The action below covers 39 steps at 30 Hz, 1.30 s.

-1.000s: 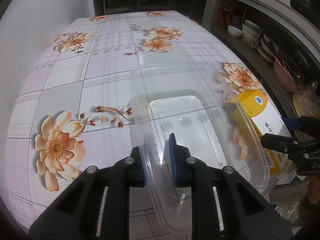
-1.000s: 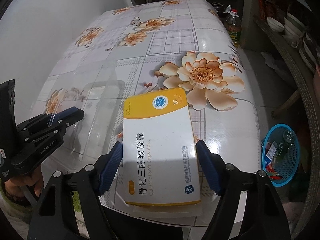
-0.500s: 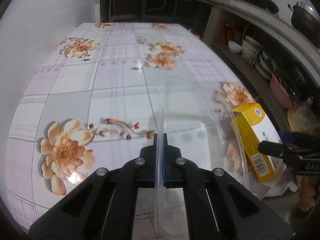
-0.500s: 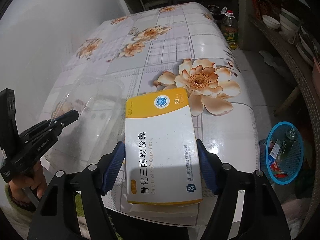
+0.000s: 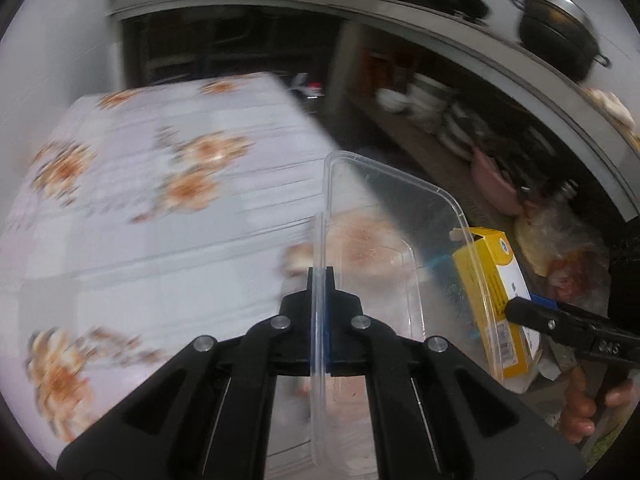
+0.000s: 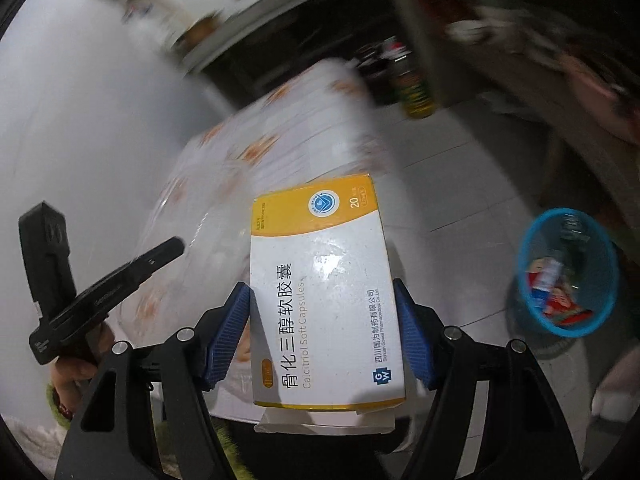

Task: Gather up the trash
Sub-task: 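Carry the medicine box and clear tray over the blue wastebasket with both grippers, then open both grippers to drop the medicine box and tray into the wastebasket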

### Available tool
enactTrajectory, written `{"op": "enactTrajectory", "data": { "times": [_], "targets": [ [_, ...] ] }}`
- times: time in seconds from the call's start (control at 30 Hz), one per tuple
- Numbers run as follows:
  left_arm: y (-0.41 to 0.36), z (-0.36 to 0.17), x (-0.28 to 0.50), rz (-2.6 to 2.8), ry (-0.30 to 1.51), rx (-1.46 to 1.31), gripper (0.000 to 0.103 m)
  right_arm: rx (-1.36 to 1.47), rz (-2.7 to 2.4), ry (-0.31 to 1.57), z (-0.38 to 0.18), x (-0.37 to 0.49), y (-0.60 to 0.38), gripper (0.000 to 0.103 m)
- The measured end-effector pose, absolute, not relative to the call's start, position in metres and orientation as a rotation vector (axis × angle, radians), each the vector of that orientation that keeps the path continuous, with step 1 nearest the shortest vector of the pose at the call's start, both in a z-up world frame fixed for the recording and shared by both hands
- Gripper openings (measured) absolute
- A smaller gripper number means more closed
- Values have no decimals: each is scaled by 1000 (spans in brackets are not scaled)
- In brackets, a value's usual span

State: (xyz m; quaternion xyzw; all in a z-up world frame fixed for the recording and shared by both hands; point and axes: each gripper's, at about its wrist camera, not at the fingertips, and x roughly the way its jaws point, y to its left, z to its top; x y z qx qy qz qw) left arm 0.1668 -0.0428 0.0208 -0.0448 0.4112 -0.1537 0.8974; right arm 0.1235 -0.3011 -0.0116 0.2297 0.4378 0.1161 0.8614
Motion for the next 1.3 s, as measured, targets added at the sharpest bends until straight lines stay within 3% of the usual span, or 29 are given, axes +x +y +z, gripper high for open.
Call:
{"op": "enactTrajectory", "data": {
  "times": [0.33, 0.77, 1.3],
  "targets": [
    [-208, 2, 227, -572, 974, -11, 1, 814, -228, 989, -115, 112, -476, 69],
    [-327, -87, 287, -552, 1206, 101, 1, 865, -579, 1109, -265, 160, -561, 74],
    [-363, -135, 306, -511, 1327, 153, 1, 877, -559, 1032, -271, 143, -571, 75]
  ]
}}
